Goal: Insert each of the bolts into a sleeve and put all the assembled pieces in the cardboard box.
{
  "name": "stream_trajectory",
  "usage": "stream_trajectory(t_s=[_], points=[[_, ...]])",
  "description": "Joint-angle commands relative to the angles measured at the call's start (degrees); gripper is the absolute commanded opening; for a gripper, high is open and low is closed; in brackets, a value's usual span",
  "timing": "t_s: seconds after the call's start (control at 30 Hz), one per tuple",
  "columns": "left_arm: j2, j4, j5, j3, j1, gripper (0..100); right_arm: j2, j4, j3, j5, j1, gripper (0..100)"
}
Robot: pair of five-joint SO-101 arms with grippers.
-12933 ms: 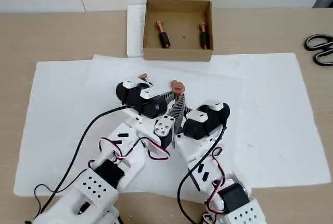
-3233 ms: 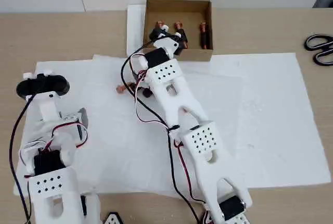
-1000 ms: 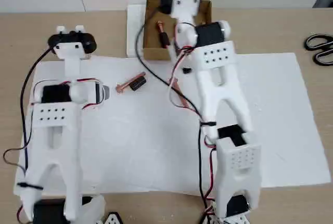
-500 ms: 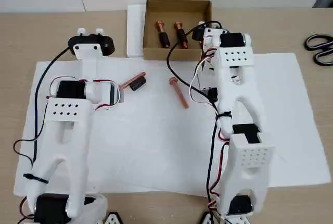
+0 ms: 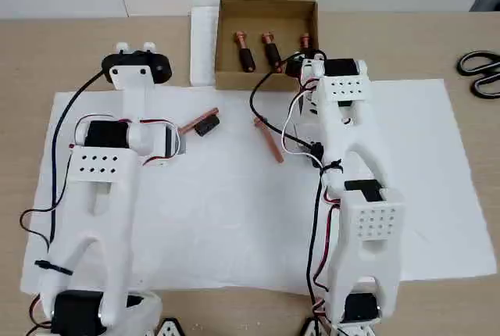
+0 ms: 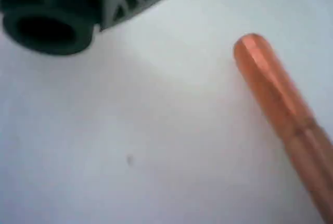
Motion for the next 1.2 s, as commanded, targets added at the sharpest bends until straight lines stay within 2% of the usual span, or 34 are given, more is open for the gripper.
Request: stream_trajectory(t_s=[0.0, 0.27, 0.43, 0.97, 1.03, 1.17], points=[[-0.26, 0.09, 0.18, -2.86, 0.0, 20, -0.75, -0.57, -0.18, 0.53, 0.66, 9.5], [-0.44, 0.09, 0.18, -2.86, 0.18, 20, -0.66, -0.13, 0.0, 0.62, 0.66, 9.9], [-0.53, 0.09, 0.18, -2.86, 0.26, 20, -0.66, 0.04, 0.09, 0.62, 0.57, 17.4], [-0.53, 0.44, 0.18, -2.86, 0.0, 20, 5.67, 0.48, 0.09, 0.53, -0.75, 16.6], [-0.53, 0.44, 0.18, -2.86, 0.0, 20, 5.67, 0.31, 0.0, 0.53, -0.75, 13.2], [-0.53, 0.26, 0.18, -2.86, 0.26, 20, 5.67, 0.66, -0.18, 0.62, -0.4, 0.0]])
